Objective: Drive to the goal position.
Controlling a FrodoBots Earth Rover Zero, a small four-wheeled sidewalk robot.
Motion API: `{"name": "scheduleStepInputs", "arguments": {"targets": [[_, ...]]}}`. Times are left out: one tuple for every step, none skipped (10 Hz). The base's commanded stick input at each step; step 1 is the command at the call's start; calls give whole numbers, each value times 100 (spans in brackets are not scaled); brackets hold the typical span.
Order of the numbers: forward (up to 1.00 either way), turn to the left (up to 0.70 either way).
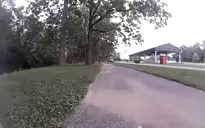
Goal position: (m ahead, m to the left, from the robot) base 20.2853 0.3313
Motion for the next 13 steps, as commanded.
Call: {"name": "scheduleStepInputs", "arguments": {"targets": [[70,0],[70,0],[70,0],[70,0],[70,0],[70,0],[70,0],[70,0],[70,0],[70,0],[70,0],[70,0],[70,-5]]}}
